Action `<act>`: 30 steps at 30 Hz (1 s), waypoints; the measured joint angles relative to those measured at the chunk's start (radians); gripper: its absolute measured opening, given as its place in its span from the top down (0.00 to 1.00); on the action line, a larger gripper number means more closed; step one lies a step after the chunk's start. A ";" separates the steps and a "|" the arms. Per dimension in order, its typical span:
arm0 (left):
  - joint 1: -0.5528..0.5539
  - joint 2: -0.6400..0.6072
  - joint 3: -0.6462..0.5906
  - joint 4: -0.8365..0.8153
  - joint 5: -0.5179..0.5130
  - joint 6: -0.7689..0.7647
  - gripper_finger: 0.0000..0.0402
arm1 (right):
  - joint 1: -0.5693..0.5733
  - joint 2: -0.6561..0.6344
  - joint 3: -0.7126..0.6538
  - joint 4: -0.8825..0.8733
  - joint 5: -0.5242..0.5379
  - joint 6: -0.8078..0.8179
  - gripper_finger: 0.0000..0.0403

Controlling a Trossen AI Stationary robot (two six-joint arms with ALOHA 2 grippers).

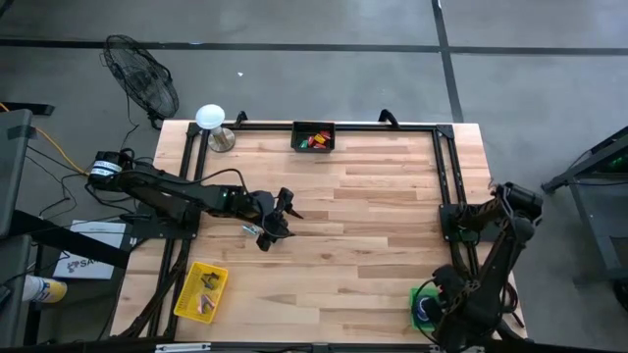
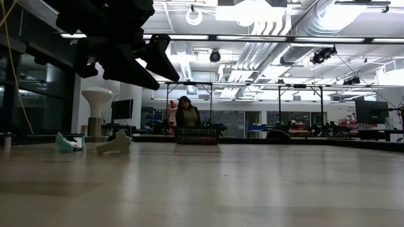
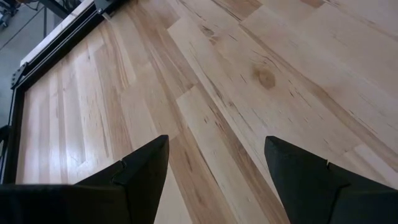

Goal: Pick and place Stapler, Stapler remover, tape
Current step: Put the pink tape into the green bin

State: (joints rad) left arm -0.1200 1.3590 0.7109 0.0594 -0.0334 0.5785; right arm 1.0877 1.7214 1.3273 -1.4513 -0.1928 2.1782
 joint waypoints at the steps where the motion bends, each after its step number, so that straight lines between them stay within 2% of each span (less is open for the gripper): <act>1: 0.000 0.000 0.000 0.000 0.000 0.000 0.35 | -0.004 0.000 0.000 0.000 0.004 0.009 0.79; 3: 0.000 0.000 0.000 0.000 0.000 0.000 0.35 | -0.010 0.000 0.000 0.001 0.013 0.021 0.92; 5: 0.000 0.000 0.000 0.000 0.000 0.000 0.35 | -0.015 0.000 0.000 0.001 0.025 0.027 0.98; 13: 0.000 0.000 0.000 0.000 0.000 0.000 0.35 | -0.035 0.016 0.000 0.006 0.051 0.043 0.99; 18: 0.000 0.000 0.000 -0.001 0.000 0.002 0.35 | -0.035 0.058 0.000 0.017 0.008 0.047 1.00; 30: 0.000 0.000 0.000 -0.002 0.023 0.003 0.35 | -0.036 0.092 0.002 0.110 0.003 0.046 1.00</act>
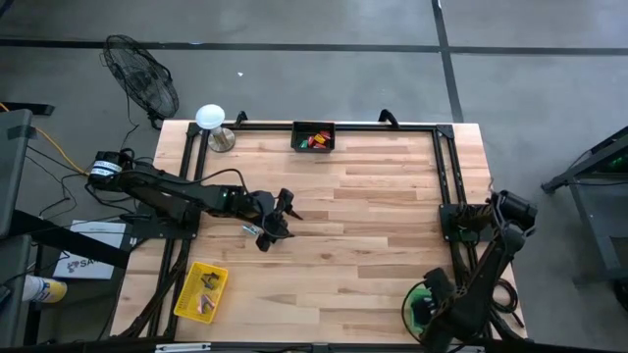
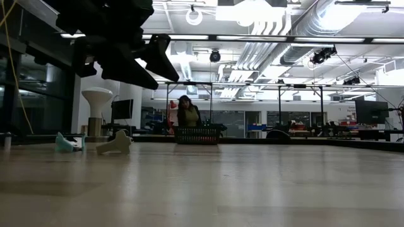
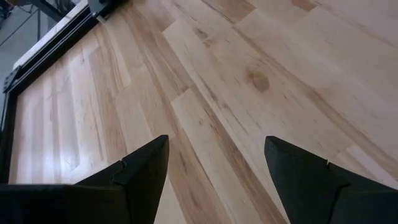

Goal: Pick and place Stapler, Stapler remover, tape
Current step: Put the pink tape into the green bin, then put the blue staple remover into the yellow bin

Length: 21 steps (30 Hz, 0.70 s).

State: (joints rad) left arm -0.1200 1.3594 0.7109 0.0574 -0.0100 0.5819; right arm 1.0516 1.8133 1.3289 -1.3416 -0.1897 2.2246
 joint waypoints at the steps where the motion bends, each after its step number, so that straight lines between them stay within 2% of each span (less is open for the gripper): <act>1: 0.000 0.000 0.000 0.000 0.002 0.000 0.35 | 0.000 0.000 0.000 0.010 -0.007 0.000 1.00; 5: 0.000 0.000 0.000 0.000 0.003 0.000 0.35 | 0.001 0.000 -0.002 0.064 -0.047 -0.002 1.00; 11: 0.000 0.000 0.000 0.000 0.003 0.000 0.35 | 0.002 0.000 -0.002 0.155 -0.047 -0.005 1.00; 17: 0.000 0.000 0.000 0.000 0.003 0.000 0.35 | 0.001 0.000 -0.003 0.093 0.078 -0.028 1.00; 21: 0.000 0.000 0.000 0.001 0.003 0.000 0.35 | -0.012 -0.001 -0.003 0.065 0.232 -0.052 1.00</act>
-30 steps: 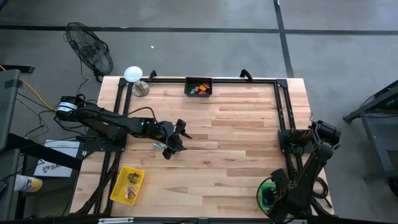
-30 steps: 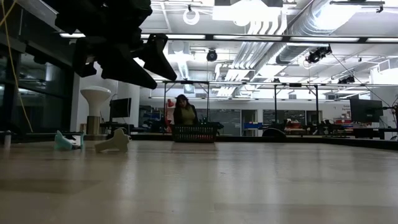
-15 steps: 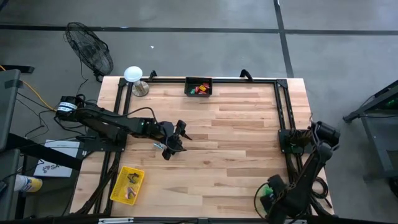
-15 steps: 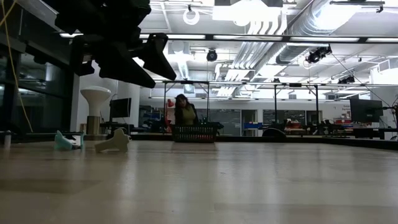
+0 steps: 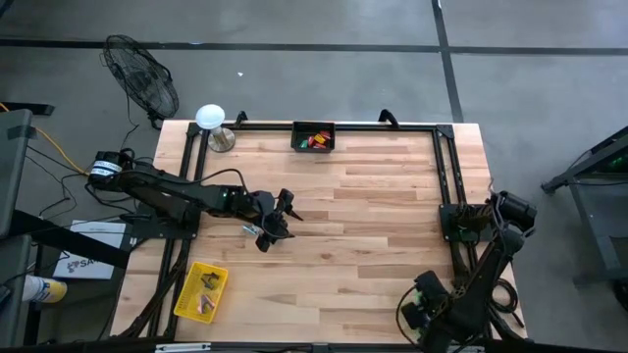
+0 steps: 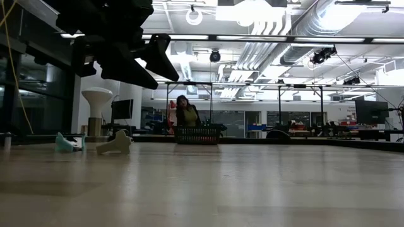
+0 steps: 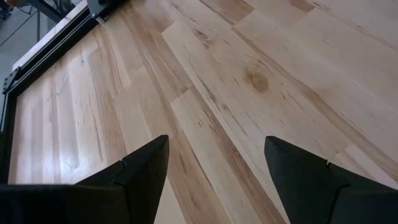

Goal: Pick and place Stapler, Stapler remover, tape
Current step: Put the blue staple remover into the yellow bin

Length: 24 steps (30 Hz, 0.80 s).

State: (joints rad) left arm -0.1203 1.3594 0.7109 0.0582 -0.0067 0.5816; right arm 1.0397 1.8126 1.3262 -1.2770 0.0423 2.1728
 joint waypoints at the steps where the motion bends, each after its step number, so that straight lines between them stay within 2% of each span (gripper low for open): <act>1: 0.000 0.000 0.000 0.000 0.000 0.000 0.35 | -0.005 0.000 0.000 -0.004 0.044 -0.010 1.00; 6: 0.001 0.000 0.000 -0.009 -0.006 0.000 0.35 | -0.041 -0.001 0.000 -0.026 0.251 -0.098 1.00; 12: 0.002 -0.009 0.000 -0.056 -0.013 0.000 0.35 | -0.135 -0.001 0.000 -0.047 0.487 -0.297 1.00; 15: 0.002 -0.040 0.001 -0.105 -0.060 -0.008 0.35 | -0.202 -0.001 0.000 -0.054 0.575 -0.418 1.00; 18: 0.002 -0.092 0.001 -0.163 -0.089 -0.039 0.35 | -0.279 -0.002 0.000 -0.050 0.614 -0.551 1.00; 24: 0.000 -0.206 0.001 -0.339 -0.113 -0.133 0.35 | -0.428 -0.002 0.000 -0.004 0.602 -0.818 1.00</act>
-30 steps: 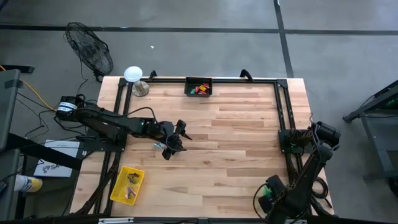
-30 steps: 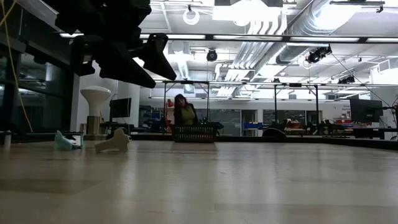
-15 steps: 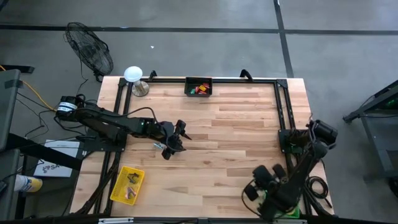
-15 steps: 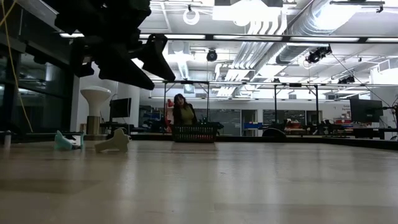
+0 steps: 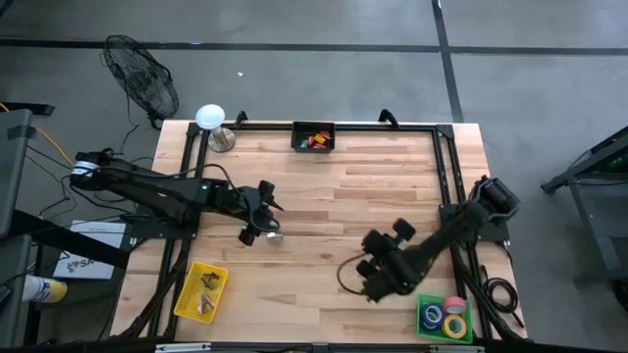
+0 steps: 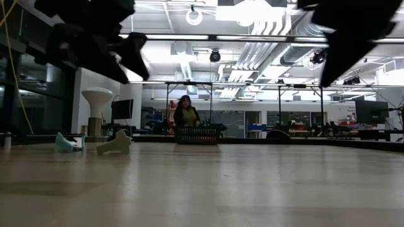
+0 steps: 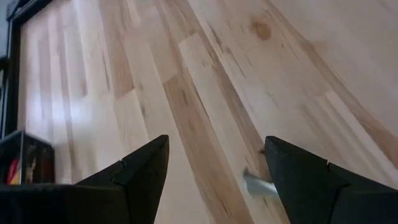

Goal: Pick and place Stapler, Stapler remover, tape
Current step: Put the blue staple remover into the yellow bin

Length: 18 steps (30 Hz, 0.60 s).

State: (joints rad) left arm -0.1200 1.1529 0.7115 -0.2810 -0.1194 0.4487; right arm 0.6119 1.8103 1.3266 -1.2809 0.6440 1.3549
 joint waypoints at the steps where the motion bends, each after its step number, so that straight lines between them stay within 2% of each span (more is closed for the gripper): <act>1: 0.000 -0.013 0.000 -0.023 -0.001 -0.014 0.35 | -0.020 0.000 0.000 0.020 0.002 -0.048 1.00; 6: 0.000 -0.078 0.000 -0.212 -0.003 -0.101 0.35 | -0.098 0.000 0.000 0.158 0.005 -0.288 1.00; 11: 0.000 -0.091 0.000 -0.402 -0.008 -0.193 0.35 | -0.143 0.000 0.000 0.292 -0.001 -0.490 1.00; 15: 0.000 -0.086 -0.001 -0.504 -0.039 -0.258 0.35 | -0.162 0.000 0.000 0.341 -0.004 -0.573 1.00; 18: 0.000 -0.087 -0.001 -0.544 -0.041 -0.248 0.35 | -0.168 0.000 0.000 0.355 -0.015 -0.605 0.97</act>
State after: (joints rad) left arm -0.1196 1.0664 0.7105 -0.8249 -0.1605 0.2007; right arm 0.4438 1.8103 1.3266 -0.9261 0.6290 0.7503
